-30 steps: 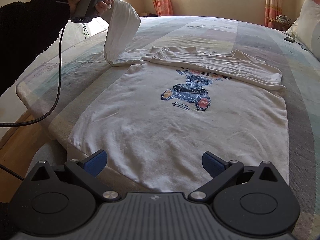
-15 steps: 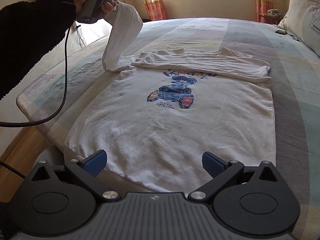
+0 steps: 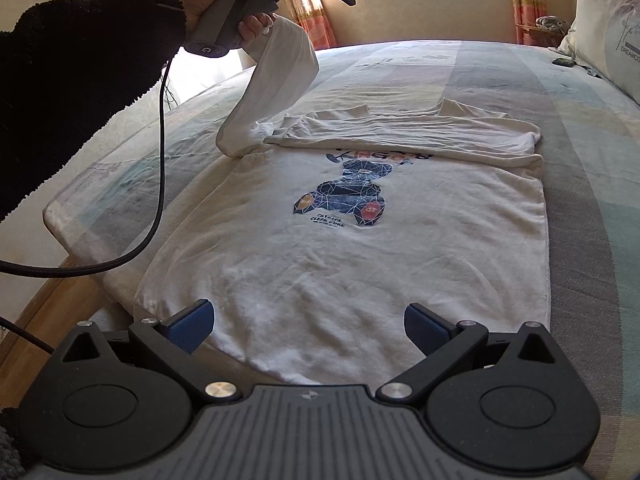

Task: Fold clothes
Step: 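Lift and carry the held sleeve across the shirt front with the left tool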

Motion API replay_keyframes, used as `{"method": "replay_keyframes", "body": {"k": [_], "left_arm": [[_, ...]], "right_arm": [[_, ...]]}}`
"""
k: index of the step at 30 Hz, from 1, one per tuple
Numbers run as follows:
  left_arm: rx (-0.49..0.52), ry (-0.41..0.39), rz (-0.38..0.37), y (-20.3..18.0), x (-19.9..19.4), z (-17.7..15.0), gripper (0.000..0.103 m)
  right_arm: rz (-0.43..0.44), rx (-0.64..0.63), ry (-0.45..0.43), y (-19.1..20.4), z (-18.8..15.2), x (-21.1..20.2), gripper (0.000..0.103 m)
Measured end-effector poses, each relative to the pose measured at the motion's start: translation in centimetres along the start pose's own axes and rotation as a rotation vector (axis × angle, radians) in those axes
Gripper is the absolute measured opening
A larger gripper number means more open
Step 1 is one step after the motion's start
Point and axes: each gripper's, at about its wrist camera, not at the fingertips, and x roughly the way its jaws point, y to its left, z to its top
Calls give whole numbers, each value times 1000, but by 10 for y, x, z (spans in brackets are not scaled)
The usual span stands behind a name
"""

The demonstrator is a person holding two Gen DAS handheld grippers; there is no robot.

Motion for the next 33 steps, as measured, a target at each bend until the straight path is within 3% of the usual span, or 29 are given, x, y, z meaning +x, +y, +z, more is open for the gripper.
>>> {"method": "replay_keyframes", "body": {"k": [19,25,33], "left_arm": [[68,45,-42,-73,51,-6,102],[57,47,-43,-92,74,-36,102],[117,40,-31,-128,100,-82,102]], "right_arm": [[15,60,-37,-23,-4,-4,103],[18,61,-26,-26,-6,-3,103],[10,69,-45,-31,-10,-13,103]]}}
